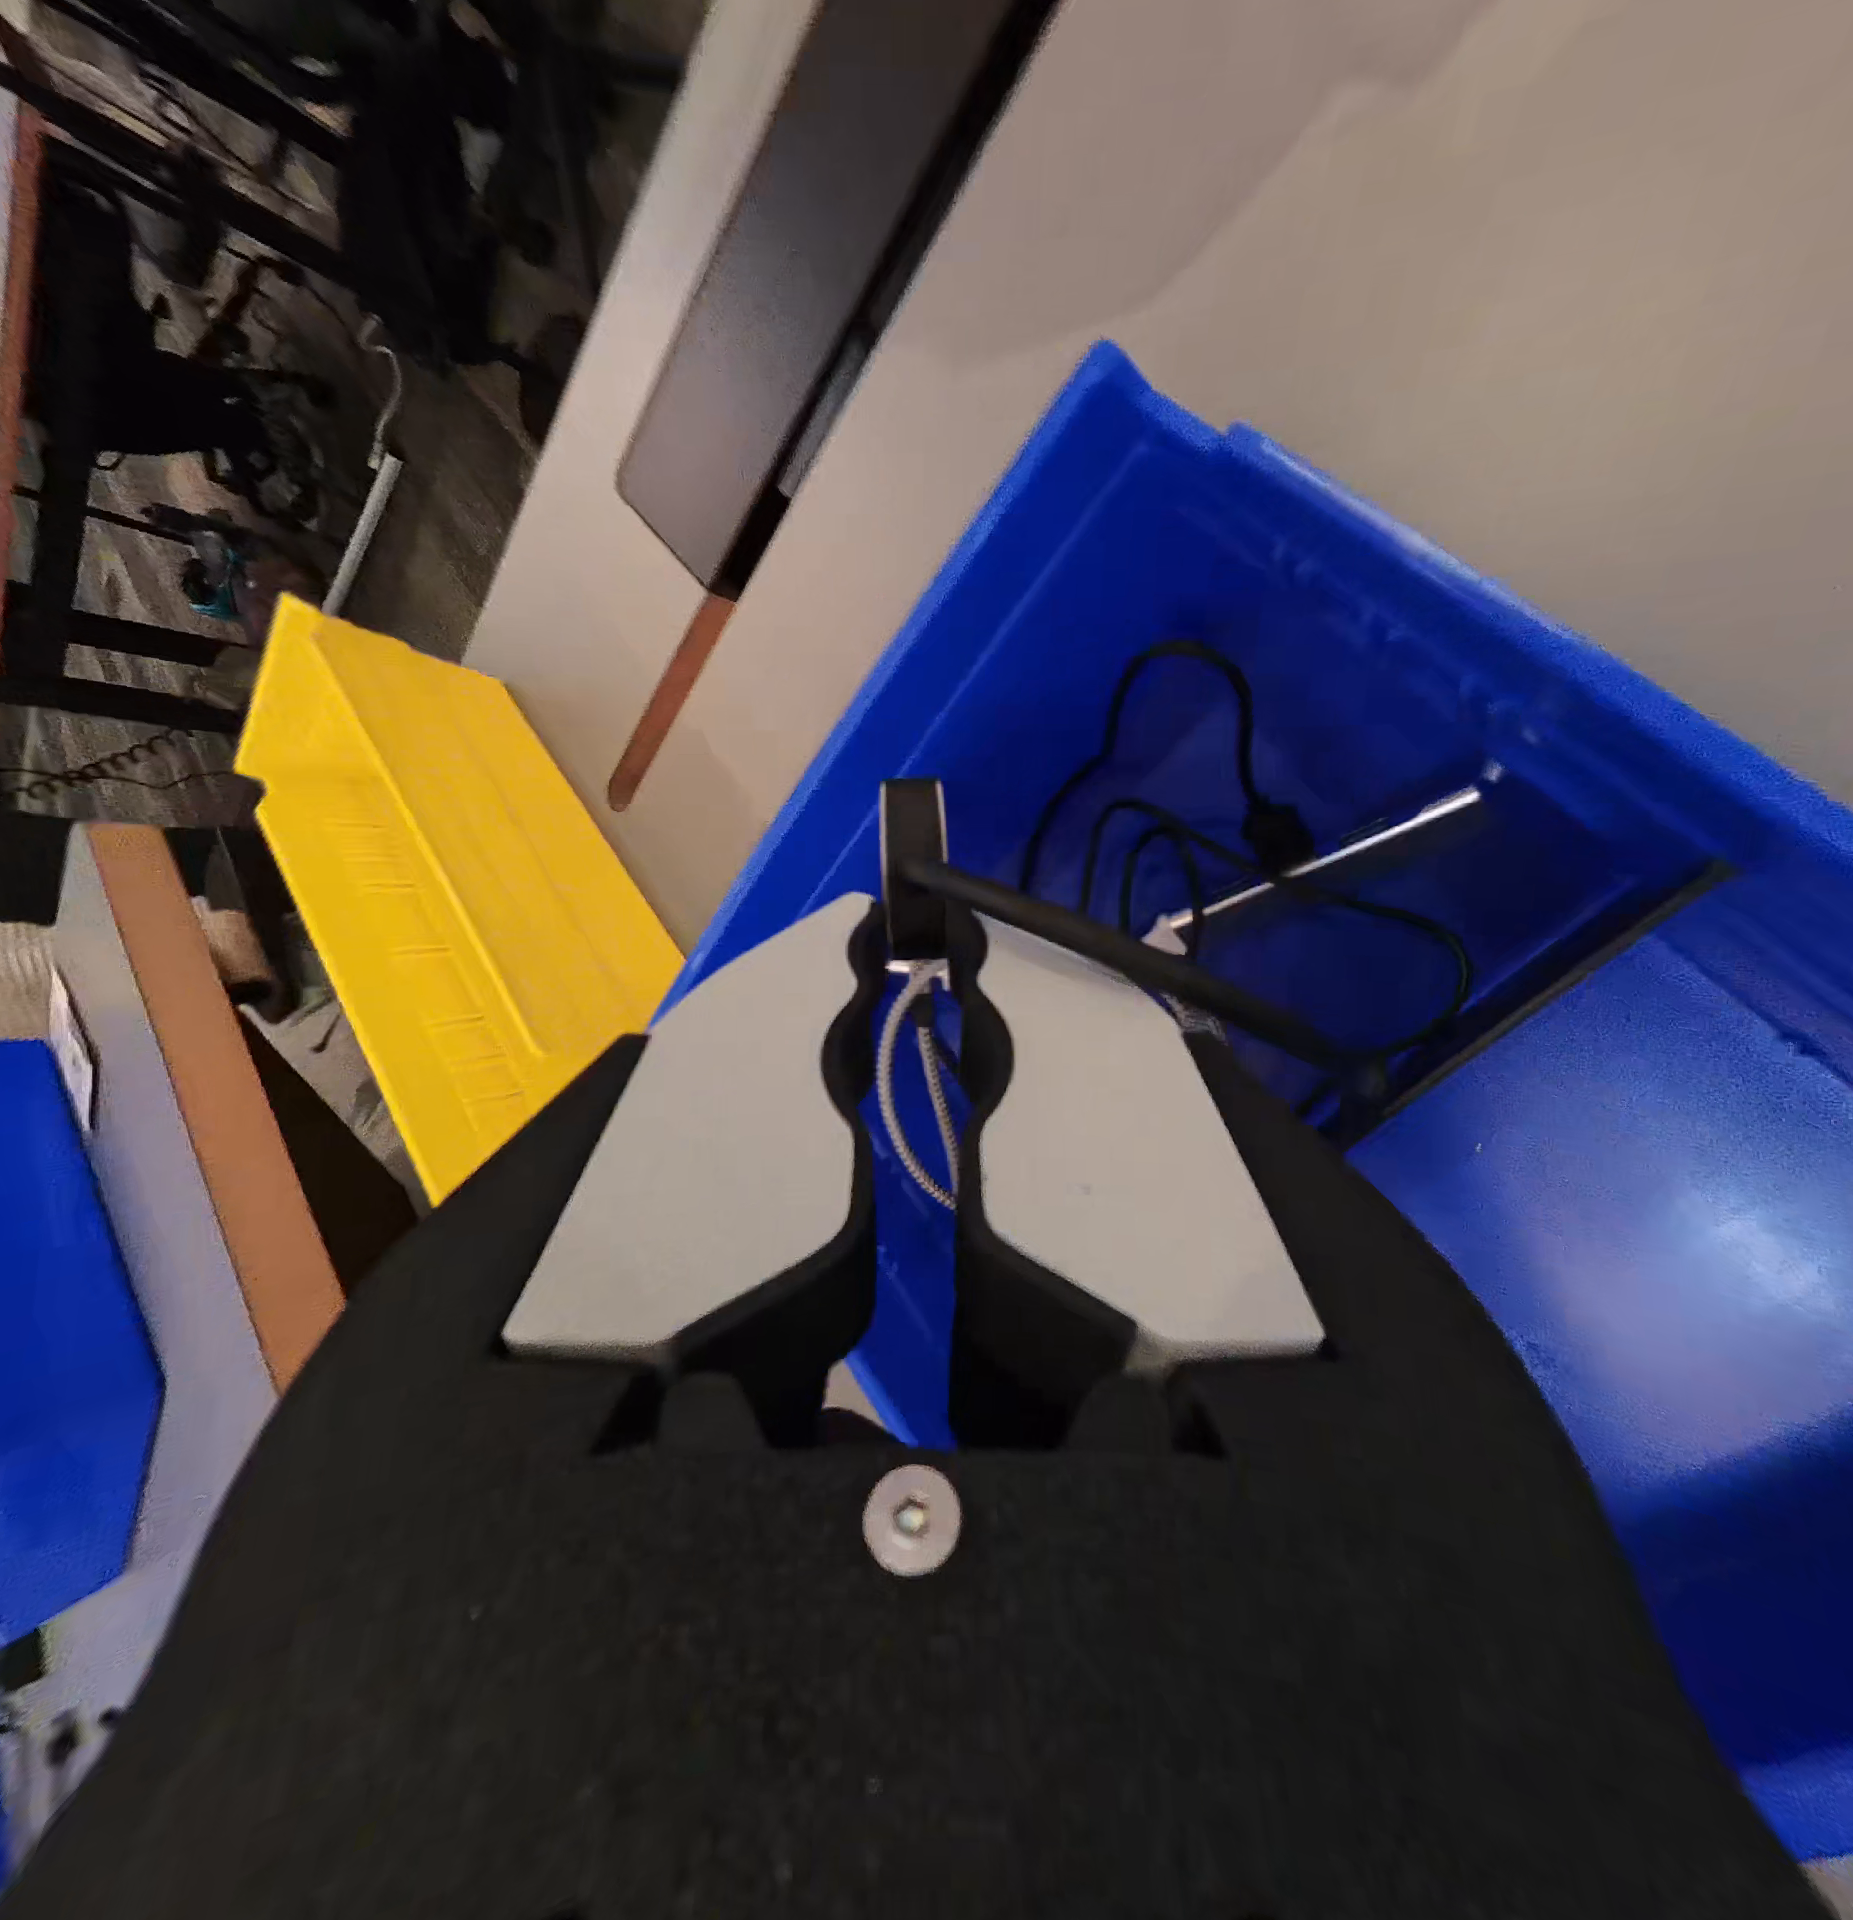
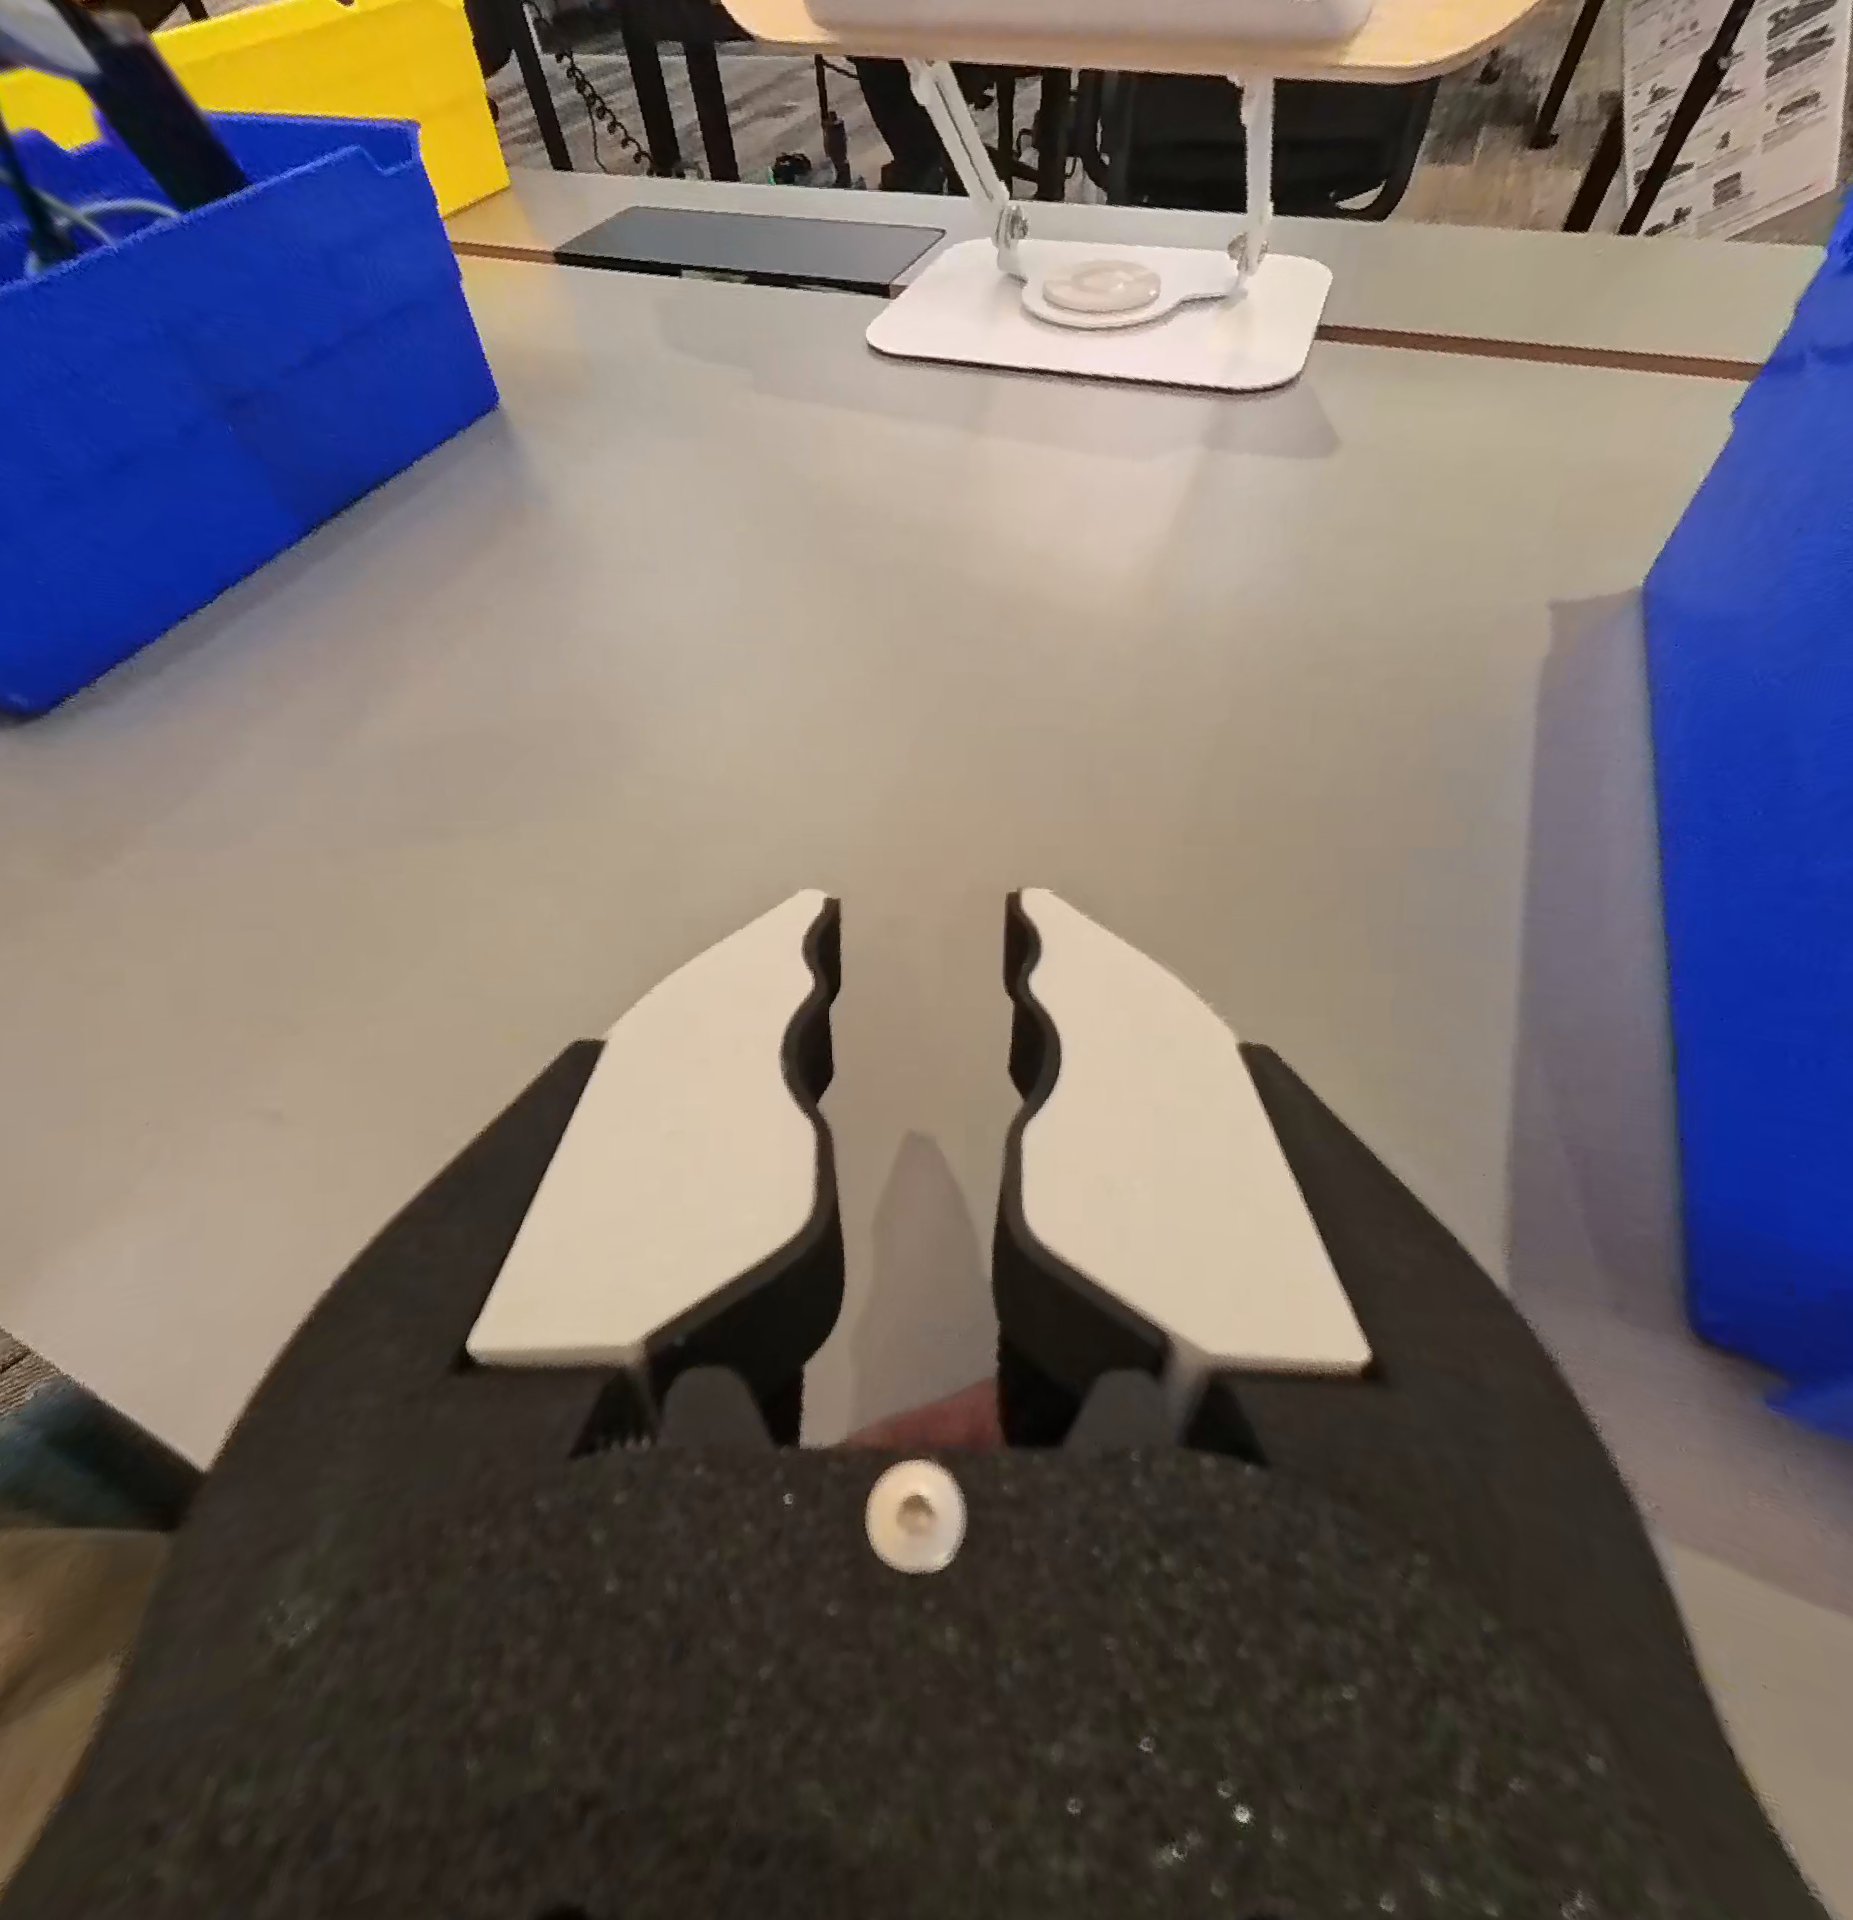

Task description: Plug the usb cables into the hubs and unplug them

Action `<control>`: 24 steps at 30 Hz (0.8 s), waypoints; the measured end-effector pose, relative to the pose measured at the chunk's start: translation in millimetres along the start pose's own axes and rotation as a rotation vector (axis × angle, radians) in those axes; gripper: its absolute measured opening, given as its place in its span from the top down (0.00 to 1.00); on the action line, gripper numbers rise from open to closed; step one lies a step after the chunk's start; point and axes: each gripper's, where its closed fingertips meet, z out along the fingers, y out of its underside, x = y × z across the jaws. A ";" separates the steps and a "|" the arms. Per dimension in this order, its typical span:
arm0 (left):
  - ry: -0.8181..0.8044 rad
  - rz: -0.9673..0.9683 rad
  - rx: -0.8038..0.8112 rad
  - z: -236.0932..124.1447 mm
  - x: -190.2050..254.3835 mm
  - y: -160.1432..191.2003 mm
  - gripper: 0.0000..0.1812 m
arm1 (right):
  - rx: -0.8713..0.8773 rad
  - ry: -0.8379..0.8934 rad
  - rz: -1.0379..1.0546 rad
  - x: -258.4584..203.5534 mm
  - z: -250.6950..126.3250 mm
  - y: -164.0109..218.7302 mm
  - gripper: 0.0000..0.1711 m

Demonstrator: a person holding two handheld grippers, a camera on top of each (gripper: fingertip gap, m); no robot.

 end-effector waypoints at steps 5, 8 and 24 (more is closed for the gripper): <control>0.006 -0.138 0.195 -45.8 -27.2 -14.9 0.94 | 0.012 -0.033 -0.038 -14.5 2.2 -9.1 0.83; 0.016 -0.183 0.308 -74.9 -38.5 -31.3 0.94 | 0.028 -0.095 -0.063 -28.5 7.3 -24.9 0.83; -0.042 0.065 0.645 -171.9 68.7 -152.9 0.94 | 0.187 -0.617 0.027 -121.0 43.7 -200.9 0.74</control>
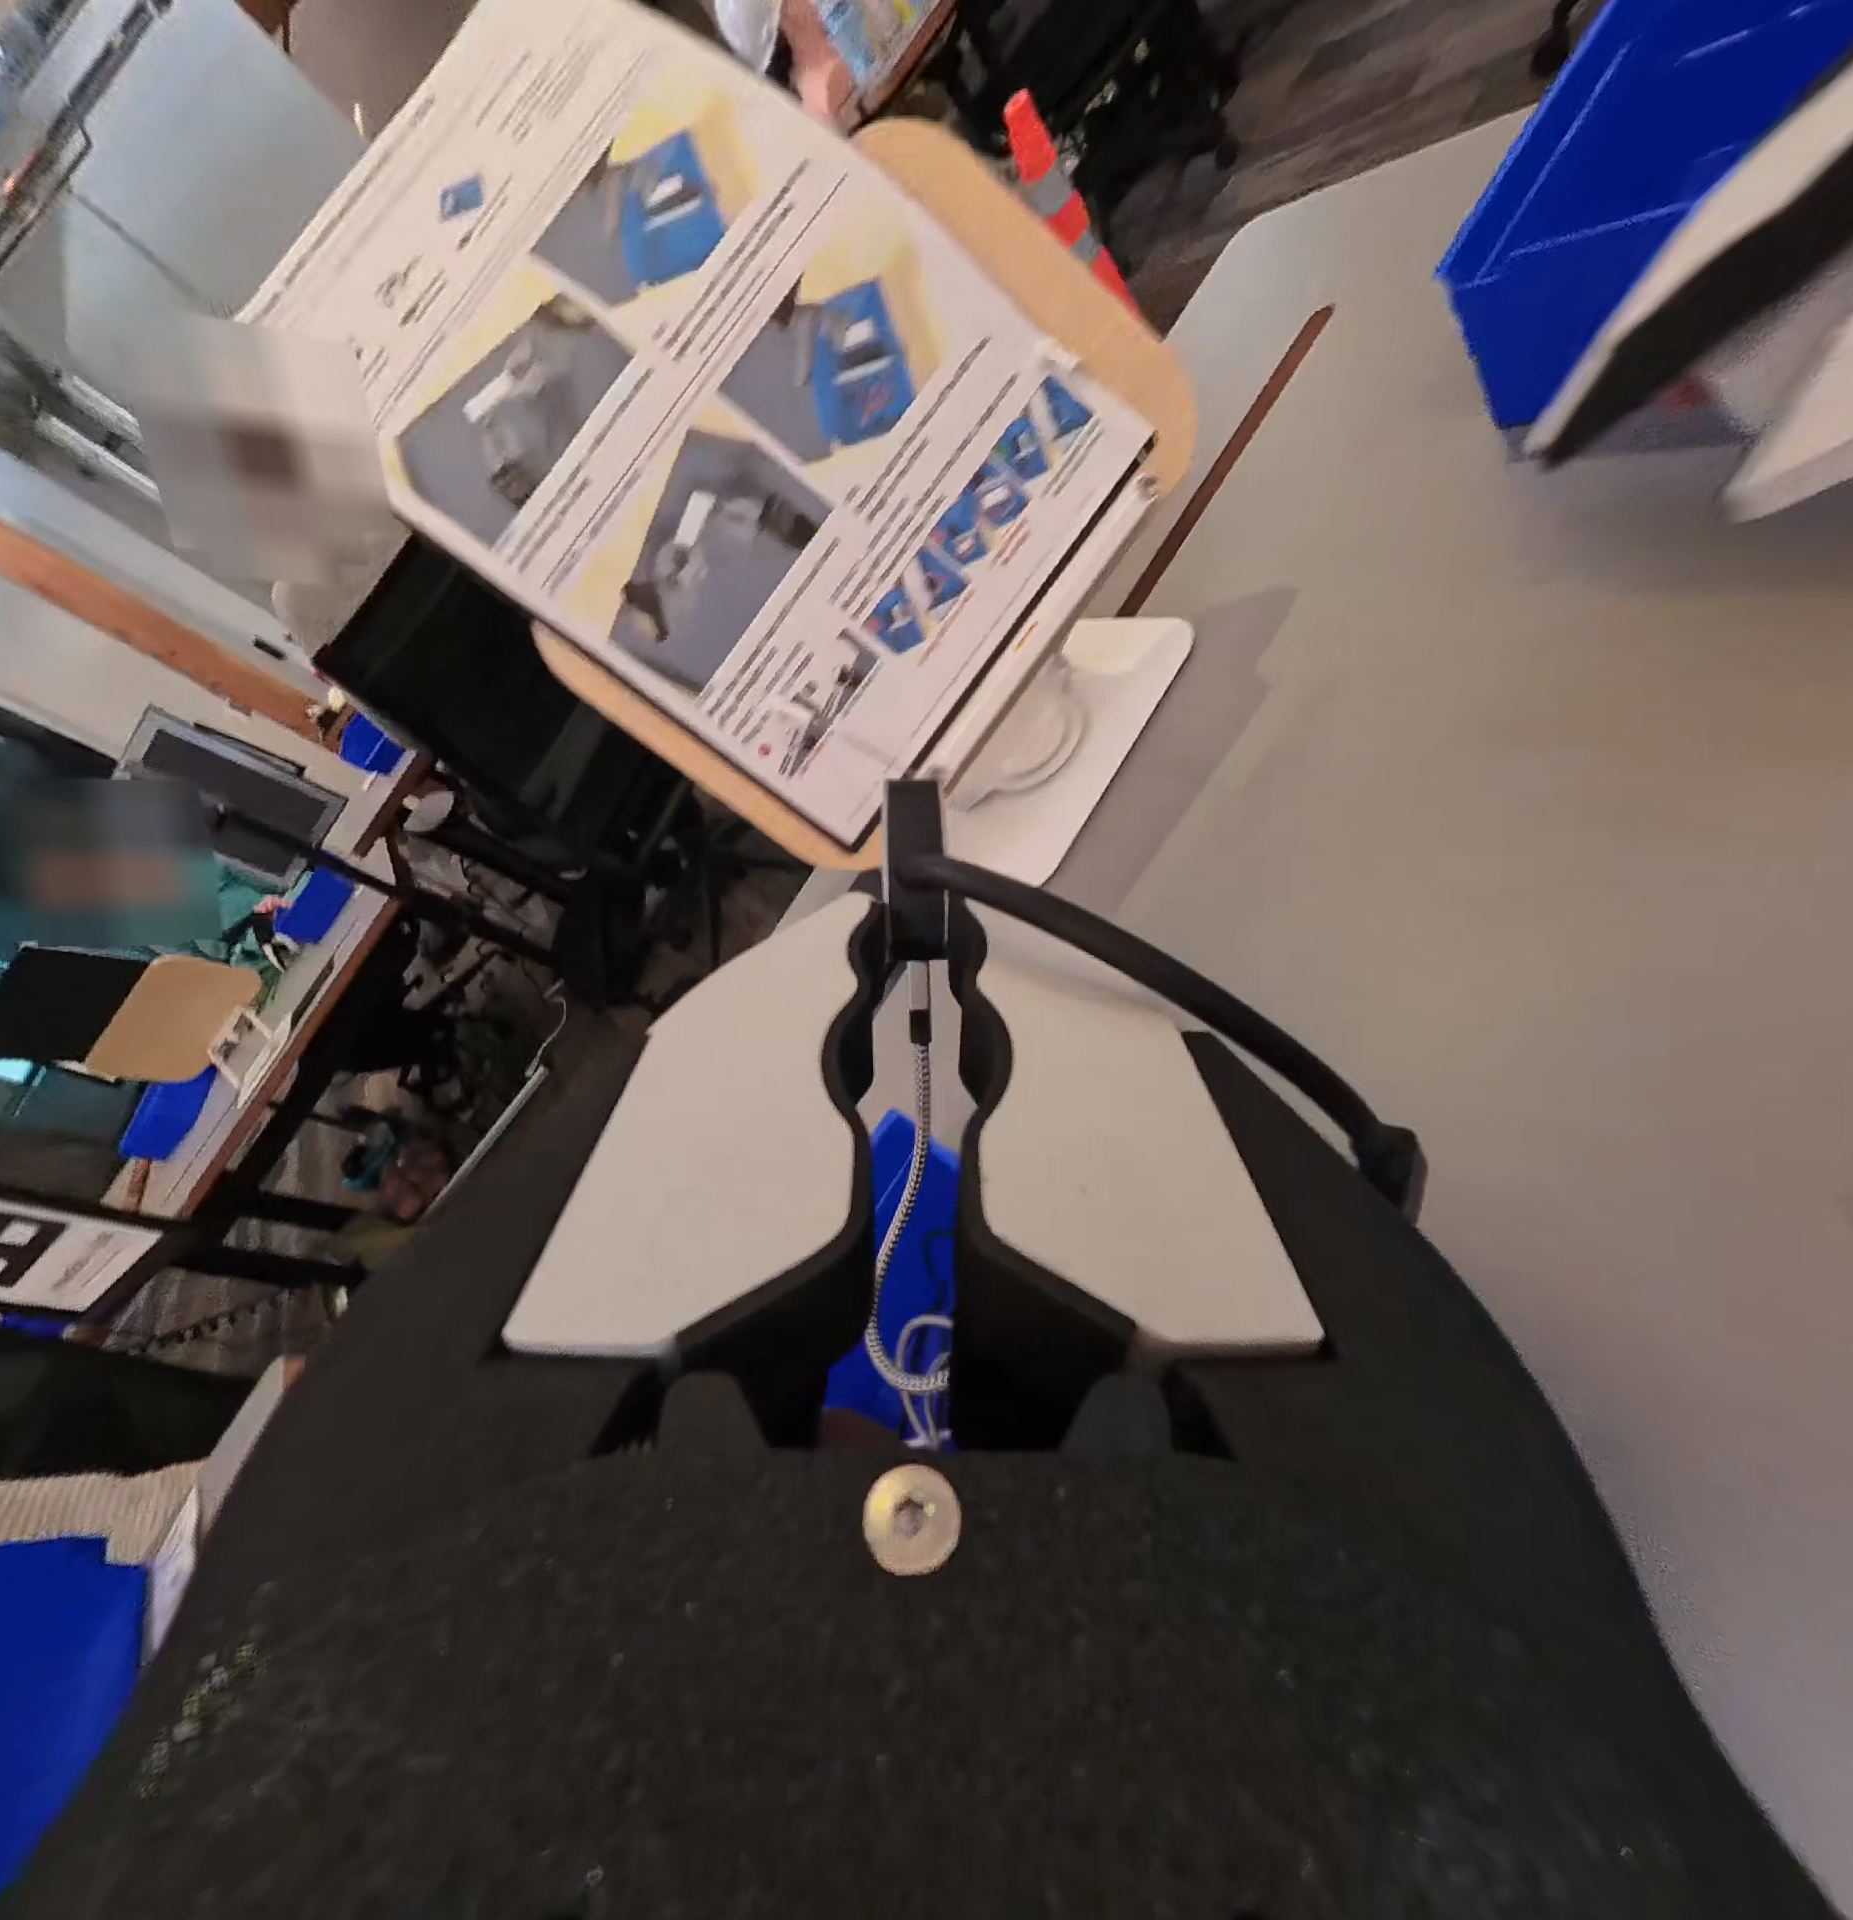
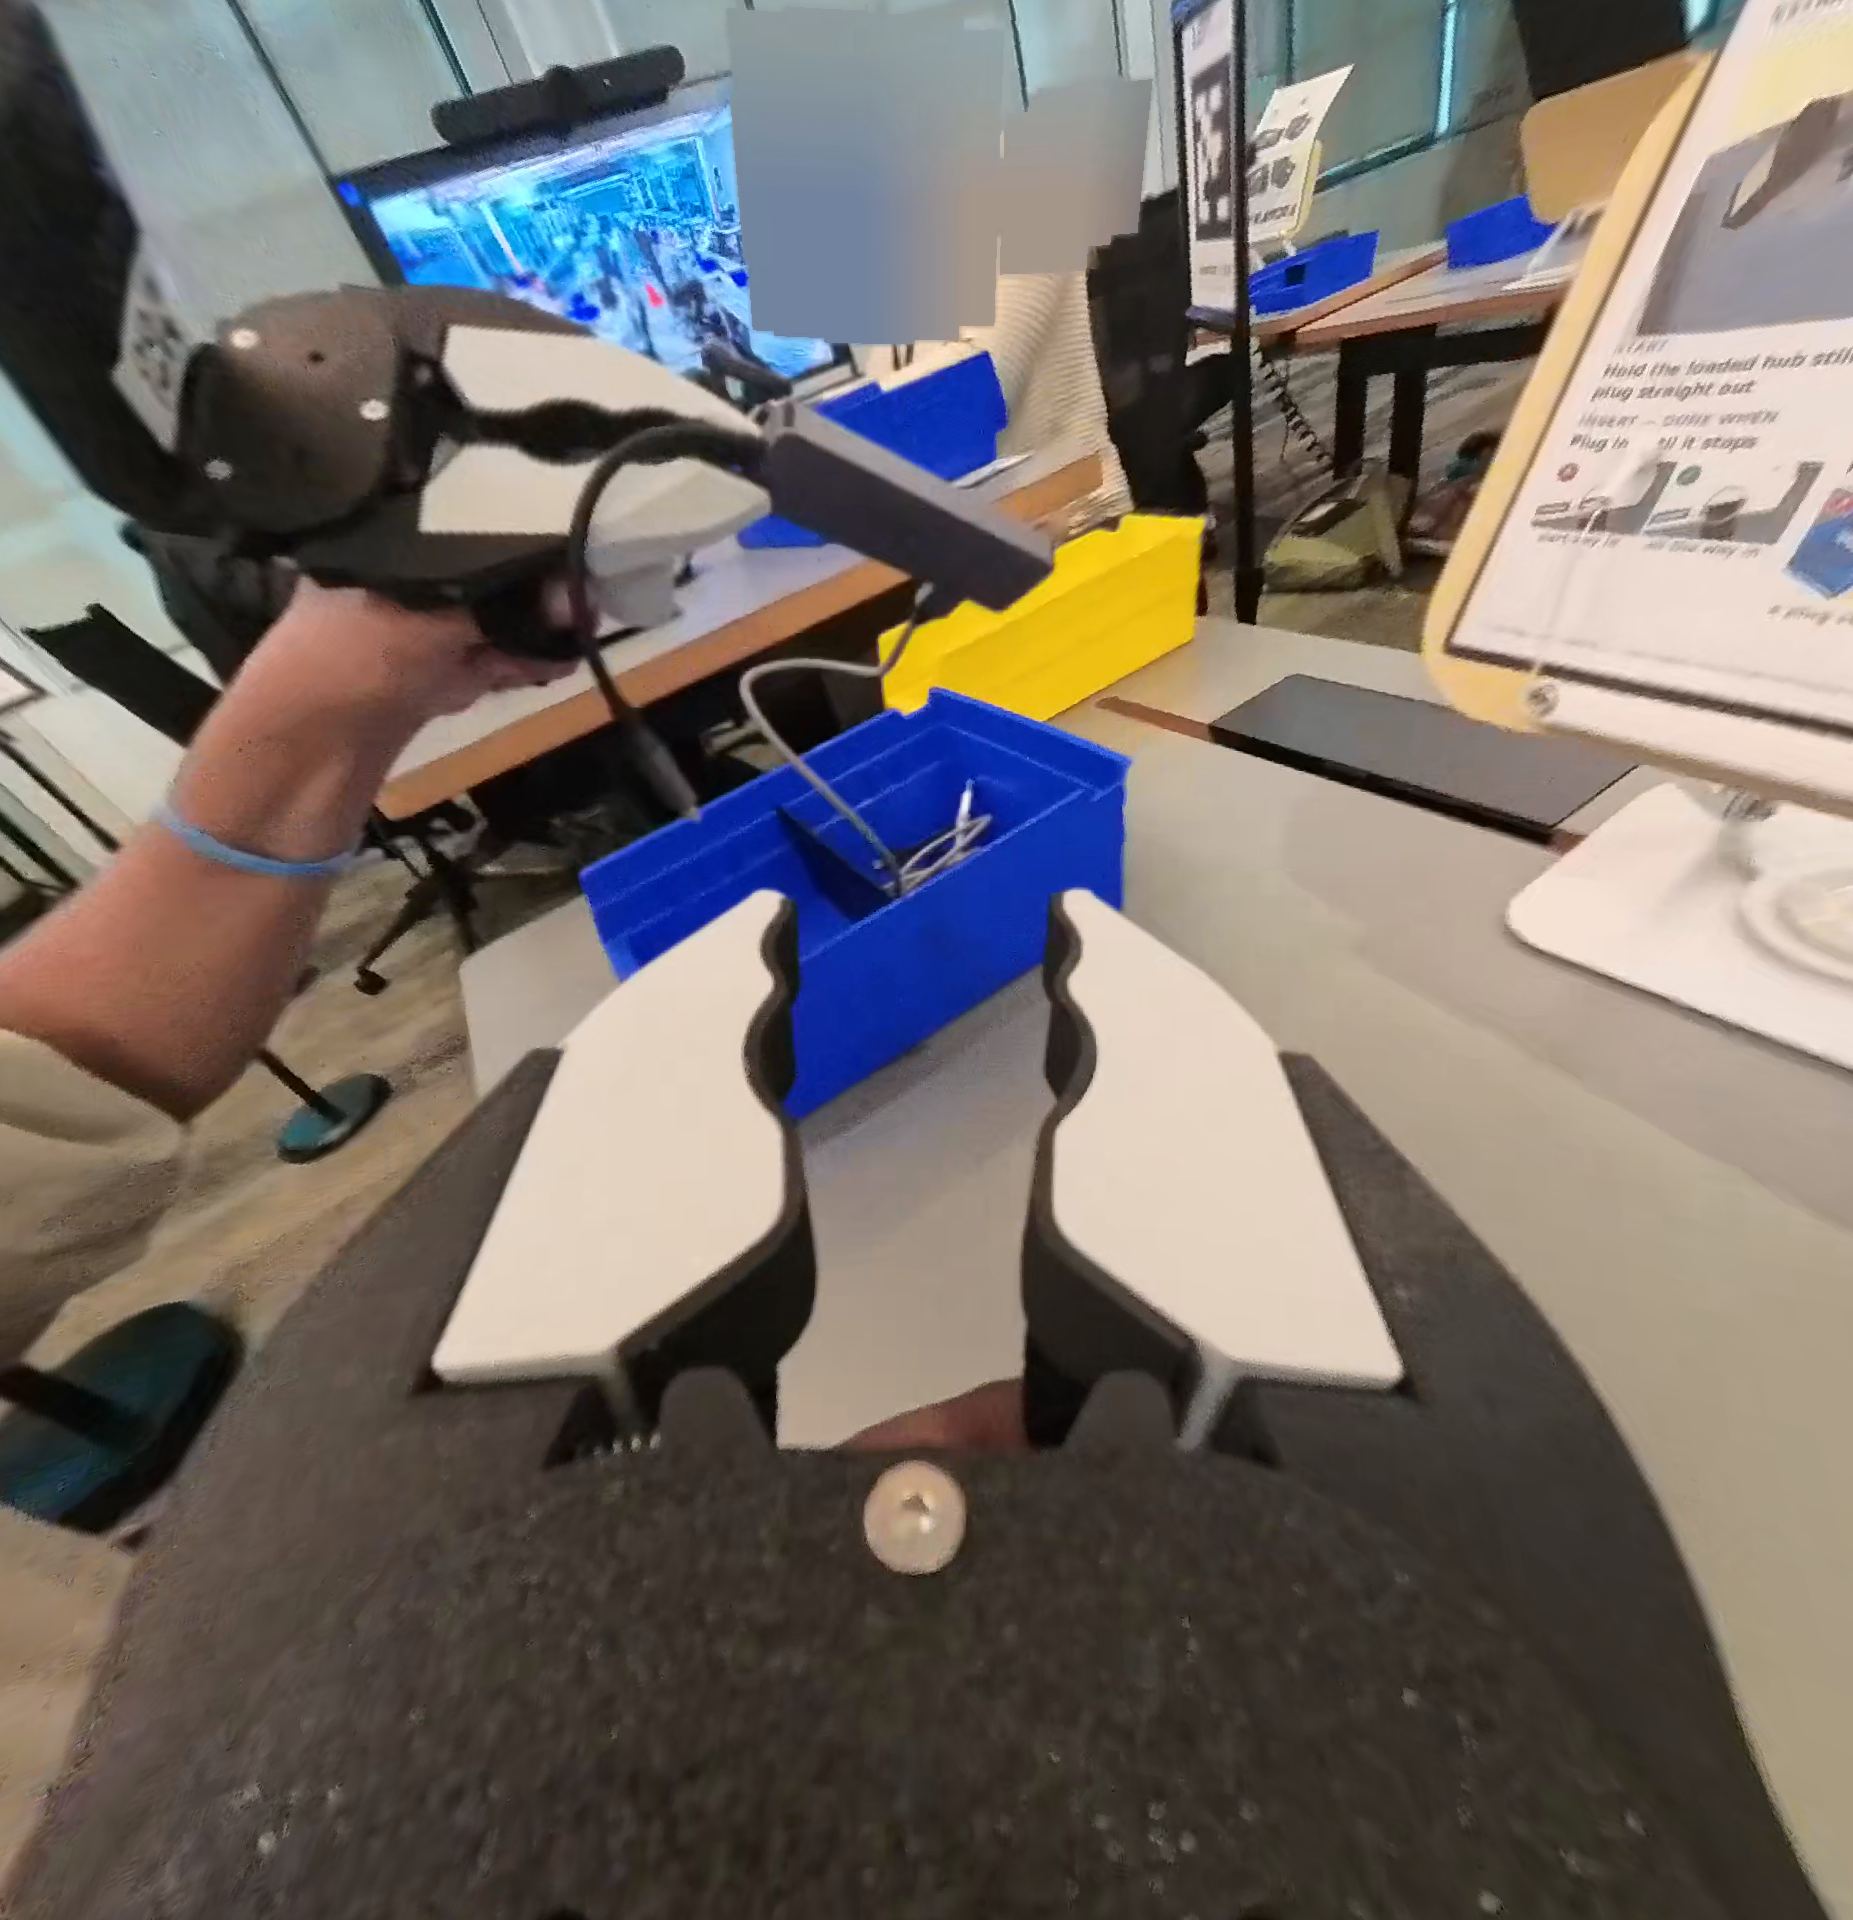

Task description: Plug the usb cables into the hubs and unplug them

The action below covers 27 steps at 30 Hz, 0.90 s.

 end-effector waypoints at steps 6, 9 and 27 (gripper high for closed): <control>-0.117 0.148 0.007 18.7 61.2 -20.7 0.94 | -0.058 -0.019 0.085 13.3 7.1 14.9 0.74; -0.140 0.180 -0.004 27.1 95.8 -19.5 0.94 | -0.050 -0.017 0.200 27.0 -0.1 28.0 0.75; -0.015 0.259 -0.261 143.3 299.9 16.0 0.93 | -0.097 0.388 0.025 87.9 -124.8 58.8 0.76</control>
